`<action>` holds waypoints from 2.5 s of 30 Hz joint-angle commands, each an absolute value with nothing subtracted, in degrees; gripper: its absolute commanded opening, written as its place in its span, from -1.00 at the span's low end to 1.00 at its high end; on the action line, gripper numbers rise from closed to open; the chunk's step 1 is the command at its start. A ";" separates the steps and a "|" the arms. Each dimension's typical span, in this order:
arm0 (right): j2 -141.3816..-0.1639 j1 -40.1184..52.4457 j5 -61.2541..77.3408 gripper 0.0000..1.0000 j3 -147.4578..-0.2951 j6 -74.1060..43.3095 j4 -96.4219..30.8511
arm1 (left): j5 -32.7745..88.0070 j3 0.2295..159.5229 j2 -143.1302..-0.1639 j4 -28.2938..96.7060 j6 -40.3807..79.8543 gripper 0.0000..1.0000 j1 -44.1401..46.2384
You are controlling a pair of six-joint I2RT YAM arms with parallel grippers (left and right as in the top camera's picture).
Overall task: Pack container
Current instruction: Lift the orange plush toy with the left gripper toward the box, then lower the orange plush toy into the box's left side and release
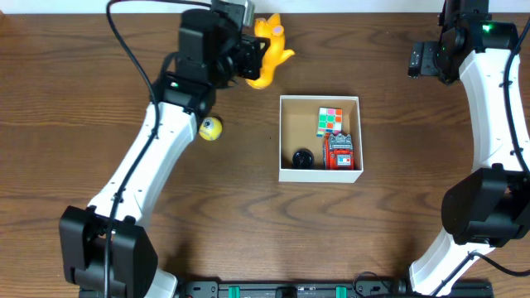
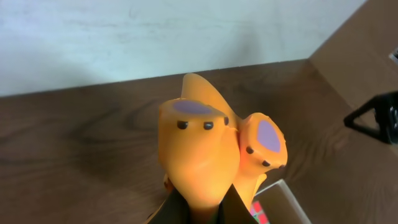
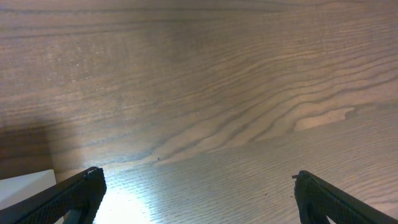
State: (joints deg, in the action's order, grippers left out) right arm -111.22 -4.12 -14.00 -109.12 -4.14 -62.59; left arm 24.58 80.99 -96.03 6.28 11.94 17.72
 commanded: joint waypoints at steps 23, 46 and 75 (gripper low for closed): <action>-109.82 -4.45 -14.76 0.98 -110.21 -5.10 -62.61 | 18.92 81.97 -99.37 10.35 25.85 -0.88 25.26; -109.82 -4.45 -14.76 0.99 -110.21 -5.10 -62.61 | 2.87 81.87 -105.38 17.65 30.72 -0.88 37.32; -109.82 -4.45 -14.76 0.98 -110.21 -5.10 -62.61 | 4.03 81.89 -104.77 24.80 30.74 0.22 36.86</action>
